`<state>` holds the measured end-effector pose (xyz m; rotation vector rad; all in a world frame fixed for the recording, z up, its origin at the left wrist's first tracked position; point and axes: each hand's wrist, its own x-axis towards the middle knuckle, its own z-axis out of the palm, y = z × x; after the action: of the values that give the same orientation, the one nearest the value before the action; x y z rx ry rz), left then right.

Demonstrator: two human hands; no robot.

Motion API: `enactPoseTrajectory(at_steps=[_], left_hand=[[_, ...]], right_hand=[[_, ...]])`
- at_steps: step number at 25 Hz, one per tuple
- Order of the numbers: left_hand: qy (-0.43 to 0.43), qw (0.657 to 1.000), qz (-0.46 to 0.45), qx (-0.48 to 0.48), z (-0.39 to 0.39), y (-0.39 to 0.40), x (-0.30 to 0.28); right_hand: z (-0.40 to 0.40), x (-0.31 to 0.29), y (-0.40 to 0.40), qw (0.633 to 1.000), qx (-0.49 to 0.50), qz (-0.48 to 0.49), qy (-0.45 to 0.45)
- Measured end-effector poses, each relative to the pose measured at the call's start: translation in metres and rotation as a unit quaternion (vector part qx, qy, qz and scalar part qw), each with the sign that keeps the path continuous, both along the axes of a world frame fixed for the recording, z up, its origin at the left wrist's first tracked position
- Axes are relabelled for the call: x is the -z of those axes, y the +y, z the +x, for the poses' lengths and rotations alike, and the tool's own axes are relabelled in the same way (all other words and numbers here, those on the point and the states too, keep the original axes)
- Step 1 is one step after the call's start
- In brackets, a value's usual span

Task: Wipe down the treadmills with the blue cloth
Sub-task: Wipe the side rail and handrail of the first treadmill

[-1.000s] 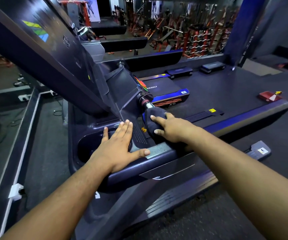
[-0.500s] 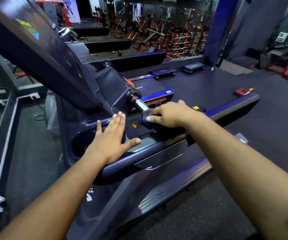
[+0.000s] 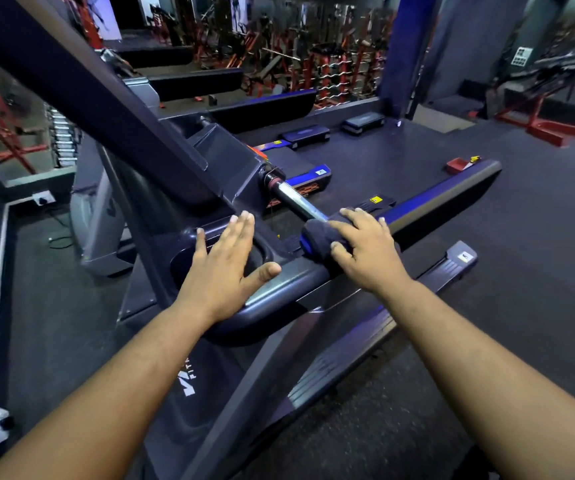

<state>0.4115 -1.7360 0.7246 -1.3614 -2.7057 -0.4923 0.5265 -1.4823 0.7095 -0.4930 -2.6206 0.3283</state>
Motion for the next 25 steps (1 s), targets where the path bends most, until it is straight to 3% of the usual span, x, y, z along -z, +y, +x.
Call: enactPoseTrajectory(at_steps=[2, 5, 8, 11, 13, 17, 20, 22, 25], left_hand=[[0.021, 0.999, -0.027, 0.001, -0.005, -0.020, 0.006], [-0.032, 0.998, 0.037, 0.028, -0.015, -0.045, 0.015], [-0.081, 0.991, 0.090, 0.056, -0.013, -0.060, 0.021], [-0.045, 0.997, 0.044, 0.054, -0.003, -0.068, 0.022], [-0.036, 0.998, 0.033, 0.047, 0.001, -0.068, 0.024], [-0.080, 0.992, 0.086, 0.038, 0.005, -0.069, 0.020], [-0.077, 0.994, 0.063, 0.042, 0.008, -0.073, 0.009], [-0.057, 0.997, 0.035, 0.040, 0.010, -0.072, 0.003], [-0.025, 0.999, -0.020, 0.039, 0.019, -0.059, 0.005]], right_hand=[[0.001, 0.014, -0.055, 0.998, -0.029, -0.008, 0.057], [0.007, 0.026, -0.149, 0.990, -0.120, 0.010, 0.076], [0.011, 0.020, -0.127, 0.972, -0.214, 0.082, 0.053], [0.007, 0.007, -0.076, 0.993, -0.059, 0.056, 0.082], [0.006, 0.020, -0.105, 0.994, 0.000, 0.043, 0.105], [0.017, 0.042, -0.193, 0.978, -0.159, 0.054, 0.121], [0.029, 0.041, -0.150, 0.947, -0.251, 0.171, 0.107], [0.036, 0.043, -0.098, 0.959, -0.173, 0.190, 0.118], [0.044, 0.038, -0.054, 0.989, 0.053, 0.036, 0.131]])
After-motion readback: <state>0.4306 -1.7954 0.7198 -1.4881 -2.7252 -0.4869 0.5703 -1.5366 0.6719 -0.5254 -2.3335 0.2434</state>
